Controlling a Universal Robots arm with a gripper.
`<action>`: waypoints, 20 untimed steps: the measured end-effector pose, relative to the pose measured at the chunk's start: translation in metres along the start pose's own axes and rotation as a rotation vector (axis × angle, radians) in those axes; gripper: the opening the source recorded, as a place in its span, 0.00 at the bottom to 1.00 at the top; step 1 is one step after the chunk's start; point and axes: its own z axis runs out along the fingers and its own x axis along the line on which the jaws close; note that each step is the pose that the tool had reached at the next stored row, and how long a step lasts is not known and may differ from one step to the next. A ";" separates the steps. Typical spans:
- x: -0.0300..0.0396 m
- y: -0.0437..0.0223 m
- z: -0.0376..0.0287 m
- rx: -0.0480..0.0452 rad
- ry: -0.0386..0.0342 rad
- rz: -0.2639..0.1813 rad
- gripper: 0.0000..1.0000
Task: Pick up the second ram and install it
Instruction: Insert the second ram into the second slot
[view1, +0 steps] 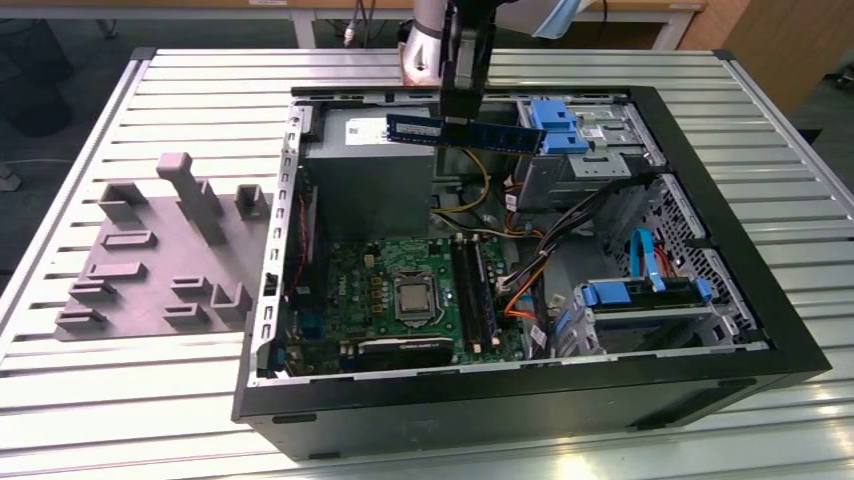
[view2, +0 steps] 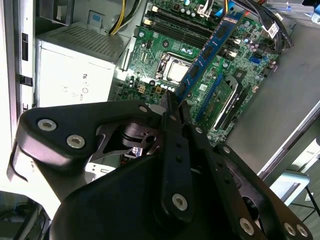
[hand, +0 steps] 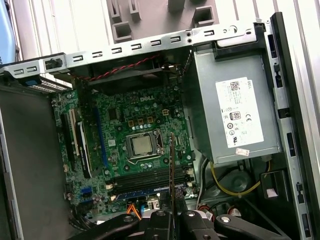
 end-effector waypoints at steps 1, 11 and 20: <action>0.0000 0.0000 0.0000 -0.0001 0.0000 0.001 0.14; 0.0000 0.0000 0.0000 -0.0002 -0.0002 0.012 0.14; 0.0000 0.0000 0.0000 -0.0003 -0.0003 0.020 0.14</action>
